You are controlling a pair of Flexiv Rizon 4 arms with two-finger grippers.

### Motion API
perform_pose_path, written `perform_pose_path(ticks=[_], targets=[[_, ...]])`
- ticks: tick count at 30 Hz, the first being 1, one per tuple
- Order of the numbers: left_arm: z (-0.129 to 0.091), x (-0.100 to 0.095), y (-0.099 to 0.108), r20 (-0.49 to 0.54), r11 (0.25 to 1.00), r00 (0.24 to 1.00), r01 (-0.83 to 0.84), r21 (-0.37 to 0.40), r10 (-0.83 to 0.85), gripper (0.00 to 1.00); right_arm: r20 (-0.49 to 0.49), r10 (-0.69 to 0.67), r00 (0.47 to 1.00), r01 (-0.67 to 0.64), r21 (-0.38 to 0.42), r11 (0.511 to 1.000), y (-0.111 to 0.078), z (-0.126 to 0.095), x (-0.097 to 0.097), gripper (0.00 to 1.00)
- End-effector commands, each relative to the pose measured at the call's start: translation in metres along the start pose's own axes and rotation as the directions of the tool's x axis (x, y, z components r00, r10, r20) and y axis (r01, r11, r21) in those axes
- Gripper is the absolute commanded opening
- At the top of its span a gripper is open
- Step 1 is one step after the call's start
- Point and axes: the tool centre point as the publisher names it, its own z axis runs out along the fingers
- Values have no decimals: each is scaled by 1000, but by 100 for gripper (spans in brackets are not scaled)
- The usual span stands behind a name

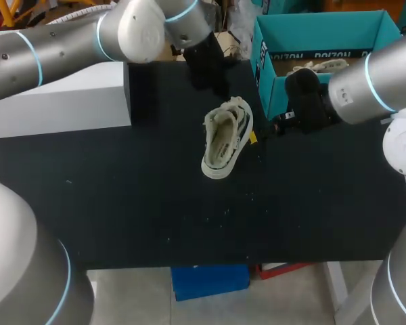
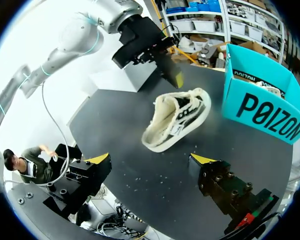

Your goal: Take the shoe out of the shoebox, open the shoe tongue, remove and reinsert the insole, then place the shoe into the shoebox

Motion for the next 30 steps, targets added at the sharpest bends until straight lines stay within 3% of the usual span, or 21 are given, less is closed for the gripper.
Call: perform_pose_path(ticks=[1, 11, 20, 24, 30], targets=[[30, -4, 3, -6, 999, 1000, -10, 44, 11, 0, 2, 1, 1000, -1, 3, 1000, 1, 1, 1, 100], [32, 26, -43, -20, 994, 998, 59, 90, -58, 0, 2, 1, 1000, -1, 3, 1000, 1, 1, 1, 100], [49, 39, -58, -23, 989, 994, 105, 106, -103, 0, 2, 1, 1000, -1, 3, 1000, 1, 1, 1, 100], [33, 37, -55, -21, 993, 996, 92, 79, -90, 0, 2, 1, 1000, -1, 3, 1000, 1, 1, 1, 100], [-11, 32, -55, -35, 997, 998, 60, 42, -59, 0, 2, 1, 1000, -1, 3, 1000, 1, 1, 1, 100]])
